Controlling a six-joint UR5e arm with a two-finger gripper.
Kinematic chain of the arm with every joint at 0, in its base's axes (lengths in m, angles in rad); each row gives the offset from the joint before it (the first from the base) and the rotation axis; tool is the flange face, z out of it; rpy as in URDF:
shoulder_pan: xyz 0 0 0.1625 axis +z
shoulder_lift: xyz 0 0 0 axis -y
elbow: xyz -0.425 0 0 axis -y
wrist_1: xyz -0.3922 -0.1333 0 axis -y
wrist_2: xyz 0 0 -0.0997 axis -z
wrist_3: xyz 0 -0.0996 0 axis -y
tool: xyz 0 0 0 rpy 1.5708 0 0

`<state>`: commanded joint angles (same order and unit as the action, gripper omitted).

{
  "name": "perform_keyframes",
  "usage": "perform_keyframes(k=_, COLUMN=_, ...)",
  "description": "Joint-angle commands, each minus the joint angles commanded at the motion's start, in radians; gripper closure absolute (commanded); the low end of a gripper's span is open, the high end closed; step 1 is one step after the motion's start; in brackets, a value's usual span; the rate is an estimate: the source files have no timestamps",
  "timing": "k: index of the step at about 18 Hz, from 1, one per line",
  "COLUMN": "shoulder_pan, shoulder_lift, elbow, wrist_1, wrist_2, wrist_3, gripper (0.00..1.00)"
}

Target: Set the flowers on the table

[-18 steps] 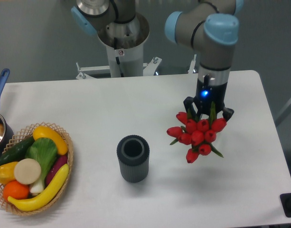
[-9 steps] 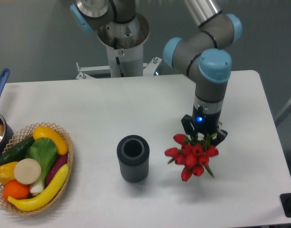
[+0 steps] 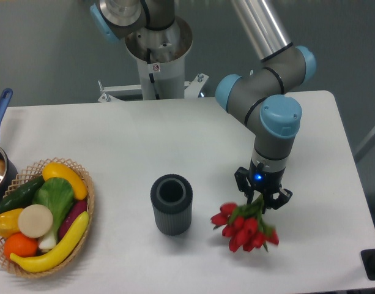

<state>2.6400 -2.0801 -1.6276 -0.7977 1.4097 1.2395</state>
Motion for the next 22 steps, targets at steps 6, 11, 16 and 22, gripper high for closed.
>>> perform_keyframes(k=6, shoulder_pan=0.005, shoulder_lift=0.054, elbow=0.003, wrist_1=0.003, wrist_2=0.0, wrist_3=0.002, gripper=0.0)
perform_keyframes(k=11, shoulder_pan=0.047, shoulder_lift=0.11, elbow=0.044, wrist_1=-0.005, wrist_2=0.02, wrist_3=-0.003, gripper=0.0)
perform_keyframes(k=16, shoulder_pan=0.11, shoulder_lift=0.187, elbow=0.029, wrist_1=-0.083, wrist_2=0.011, wrist_3=0.124, gripper=0.0)
perform_keyframes(k=22, shoulder_pan=0.196, shoulder_lift=0.29, elbow=-0.005, wrist_1=-0.202, wrist_2=0.017, wrist_3=0.375, gripper=0.0)
